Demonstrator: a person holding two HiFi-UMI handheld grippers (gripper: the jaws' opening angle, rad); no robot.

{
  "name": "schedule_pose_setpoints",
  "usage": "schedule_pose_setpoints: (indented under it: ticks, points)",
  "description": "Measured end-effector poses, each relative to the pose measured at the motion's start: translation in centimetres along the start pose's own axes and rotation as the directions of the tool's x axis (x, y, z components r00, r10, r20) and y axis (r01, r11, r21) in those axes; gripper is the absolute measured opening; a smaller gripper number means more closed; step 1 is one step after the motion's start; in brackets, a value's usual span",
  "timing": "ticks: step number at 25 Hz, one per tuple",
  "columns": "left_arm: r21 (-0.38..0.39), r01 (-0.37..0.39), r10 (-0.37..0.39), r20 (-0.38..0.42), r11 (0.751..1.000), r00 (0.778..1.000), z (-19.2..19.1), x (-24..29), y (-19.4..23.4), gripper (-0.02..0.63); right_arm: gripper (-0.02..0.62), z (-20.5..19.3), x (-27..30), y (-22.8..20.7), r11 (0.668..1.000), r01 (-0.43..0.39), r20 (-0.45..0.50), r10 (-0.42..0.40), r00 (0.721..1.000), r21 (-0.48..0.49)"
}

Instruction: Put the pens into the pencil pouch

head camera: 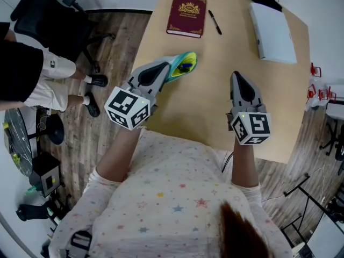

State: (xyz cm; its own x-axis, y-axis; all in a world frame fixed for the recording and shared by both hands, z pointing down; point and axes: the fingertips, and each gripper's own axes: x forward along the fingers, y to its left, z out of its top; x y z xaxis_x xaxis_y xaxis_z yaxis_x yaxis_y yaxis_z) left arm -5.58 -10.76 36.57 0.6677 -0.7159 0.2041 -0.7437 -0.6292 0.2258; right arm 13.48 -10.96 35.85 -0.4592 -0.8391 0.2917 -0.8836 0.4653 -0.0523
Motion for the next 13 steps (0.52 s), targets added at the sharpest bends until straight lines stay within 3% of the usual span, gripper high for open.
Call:
schedule_pose_setpoints:
  ticks: [13]
  points:
    - [0.000,-0.002,0.002,0.001,1.000,1.000,-0.07,-0.16,0.09,0.011,0.000,-0.01,-0.02,0.42,1.000,-0.007,-0.006,0.006,1.000,-0.026]
